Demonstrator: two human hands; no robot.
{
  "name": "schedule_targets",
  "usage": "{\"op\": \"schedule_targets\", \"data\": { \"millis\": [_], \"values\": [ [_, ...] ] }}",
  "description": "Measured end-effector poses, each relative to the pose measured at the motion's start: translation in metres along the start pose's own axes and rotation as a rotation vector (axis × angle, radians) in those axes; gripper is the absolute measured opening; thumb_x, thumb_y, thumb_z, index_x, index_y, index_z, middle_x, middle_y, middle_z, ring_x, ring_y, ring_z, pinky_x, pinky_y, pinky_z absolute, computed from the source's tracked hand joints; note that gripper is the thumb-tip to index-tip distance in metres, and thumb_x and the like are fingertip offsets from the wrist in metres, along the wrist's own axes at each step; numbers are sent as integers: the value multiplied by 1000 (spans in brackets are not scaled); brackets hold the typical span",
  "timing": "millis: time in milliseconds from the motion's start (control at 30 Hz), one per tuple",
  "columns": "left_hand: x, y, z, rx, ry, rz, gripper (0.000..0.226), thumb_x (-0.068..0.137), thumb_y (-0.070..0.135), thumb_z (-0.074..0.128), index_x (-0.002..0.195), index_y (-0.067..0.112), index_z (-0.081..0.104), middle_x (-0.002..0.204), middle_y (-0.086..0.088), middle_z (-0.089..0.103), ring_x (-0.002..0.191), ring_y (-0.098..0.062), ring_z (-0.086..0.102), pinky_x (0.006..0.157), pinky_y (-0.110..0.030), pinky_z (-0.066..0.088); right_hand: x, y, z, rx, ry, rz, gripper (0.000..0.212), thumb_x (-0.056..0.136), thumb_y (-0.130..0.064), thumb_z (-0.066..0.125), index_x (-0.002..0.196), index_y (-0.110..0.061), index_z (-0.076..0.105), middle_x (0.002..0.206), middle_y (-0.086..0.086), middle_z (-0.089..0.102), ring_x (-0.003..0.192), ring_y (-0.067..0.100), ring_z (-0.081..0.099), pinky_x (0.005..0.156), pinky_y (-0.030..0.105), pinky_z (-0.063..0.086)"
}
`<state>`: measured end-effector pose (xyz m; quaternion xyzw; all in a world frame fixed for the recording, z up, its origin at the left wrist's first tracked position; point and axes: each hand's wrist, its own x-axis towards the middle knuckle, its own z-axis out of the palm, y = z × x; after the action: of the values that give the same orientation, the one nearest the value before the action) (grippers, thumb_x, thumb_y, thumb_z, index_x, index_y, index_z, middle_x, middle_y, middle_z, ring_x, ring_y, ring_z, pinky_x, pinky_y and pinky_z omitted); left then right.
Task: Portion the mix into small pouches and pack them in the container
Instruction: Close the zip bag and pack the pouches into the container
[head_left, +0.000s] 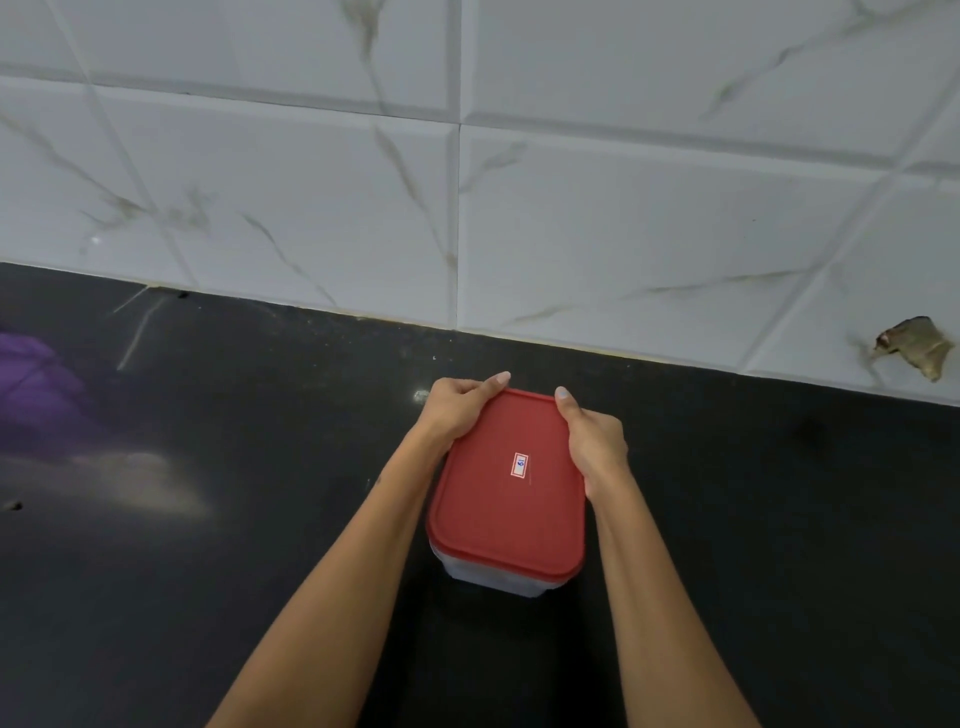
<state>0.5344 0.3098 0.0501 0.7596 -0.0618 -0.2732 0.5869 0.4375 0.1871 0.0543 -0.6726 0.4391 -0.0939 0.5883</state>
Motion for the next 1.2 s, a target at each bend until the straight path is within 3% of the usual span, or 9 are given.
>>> {"op": "schedule_targets", "data": {
  "millis": [167, 267, 333, 400, 467, 600, 867, 1000, 1200],
  "values": [
    [6, -6, 2, 33, 104, 89, 41, 84, 47, 69, 111, 16, 71, 102, 2, 70, 92, -13, 68, 83, -28, 55, 1, 2, -1, -58, 56, -59, 51, 90, -52, 56, 73, -4, 62, 72, 5, 57, 64, 18, 52, 54, 26, 40],
    [0, -3, 2, 138, 130, 136, 54, 83, 55, 65, 118, 14, 67, 112, 3, 67, 108, -15, 63, 93, -31, 51, -5, -1, -2, -67, 34, -69, 62, 89, -59, 52, 93, 1, 68, 85, 9, 65, 74, 20, 60, 62, 26, 45],
    [-8, 0, -1, 208, 121, 129, 68, 84, 65, 56, 125, 11, 61, 121, -1, 64, 114, -18, 59, 98, -35, 47, -15, -2, -3, -53, -31, -45, 81, 78, -79, 44, 112, -8, 64, 110, 11, 67, 97, 24, 63, 82, 36, 51],
    [-20, -3, -9, 229, 137, 116, 66, 85, 71, 46, 97, 10, 66, 99, -2, 66, 93, -19, 62, 85, -32, 49, -29, 1, -8, -43, -37, -34, 101, 69, -87, 41, 137, -12, 46, 137, 11, 52, 121, 28, 52, 101, 45, 43],
    [-40, -11, -17, 355, 191, 65, 63, 90, 69, 37, 72, 12, 58, 77, -3, 58, 73, -22, 57, 70, -33, 43, -42, 9, -17, -175, 36, -40, 103, 75, -82, 43, 147, -10, 29, 147, 14, 38, 131, 32, 43, 103, 47, 38],
    [-83, -34, -10, 671, 258, -41, 81, 91, 70, 24, 109, -1, 60, 112, -19, 63, 104, -36, 60, 87, -36, 47, -78, 36, -20, -463, 65, 1, 102, 69, -88, 40, 129, -6, 41, 121, 16, 55, 110, 36, 57, 89, 44, 50],
    [-89, -38, -1, 679, 375, 79, 67, 98, 57, 28, 96, 2, 66, 100, -17, 67, 96, -35, 62, 74, -36, 45, -79, 52, -13, -483, 38, -142, 70, 89, -69, 33, 112, -8, 58, 97, 6, 59, 81, 20, 51, 68, 30, 36],
    [-91, -37, 0, 698, 366, 107, 65, 100, 53, 27, 95, 1, 66, 98, -17, 67, 84, -30, 60, 69, -33, 41, -76, 53, -13, -475, 48, -177, 66, 93, -63, 30, 113, -8, 61, 104, 10, 64, 91, 25, 58, 74, 31, 39],
    [-88, -30, -9, 731, 287, -36, 93, 86, 78, 20, 116, 1, 61, 121, -19, 61, 112, -37, 56, 89, -40, 43, -77, 47, -19, -471, 52, -38, 90, 75, -86, 33, 118, -10, 54, 108, 10, 63, 100, 32, 61, 80, 35, 45]
  ]
}}
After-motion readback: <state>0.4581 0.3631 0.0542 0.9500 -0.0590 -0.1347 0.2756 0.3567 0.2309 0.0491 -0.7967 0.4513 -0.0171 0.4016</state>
